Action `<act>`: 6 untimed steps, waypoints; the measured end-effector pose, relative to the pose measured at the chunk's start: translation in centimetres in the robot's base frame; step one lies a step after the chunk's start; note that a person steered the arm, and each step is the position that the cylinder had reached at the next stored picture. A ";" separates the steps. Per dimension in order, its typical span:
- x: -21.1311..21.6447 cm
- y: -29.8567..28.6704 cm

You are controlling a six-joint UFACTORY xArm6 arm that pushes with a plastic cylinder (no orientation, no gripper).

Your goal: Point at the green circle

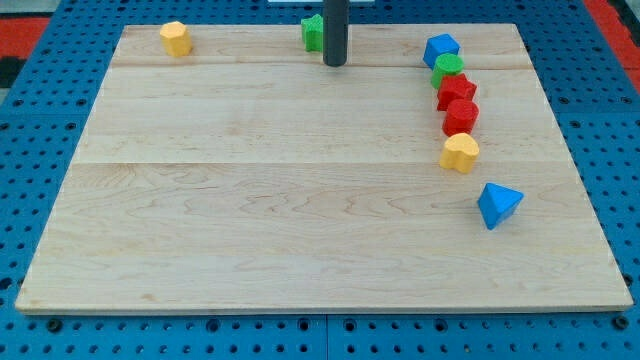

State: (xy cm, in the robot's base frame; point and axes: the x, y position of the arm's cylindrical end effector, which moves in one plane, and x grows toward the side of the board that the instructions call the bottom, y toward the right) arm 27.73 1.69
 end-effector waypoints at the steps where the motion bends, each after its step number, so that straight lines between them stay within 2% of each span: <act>1: 1.9 -2.1; 3: 1.1 -11.3; 4: 1.0 -10.7; 6: 7.3 -4.7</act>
State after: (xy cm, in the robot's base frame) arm 35.05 -3.01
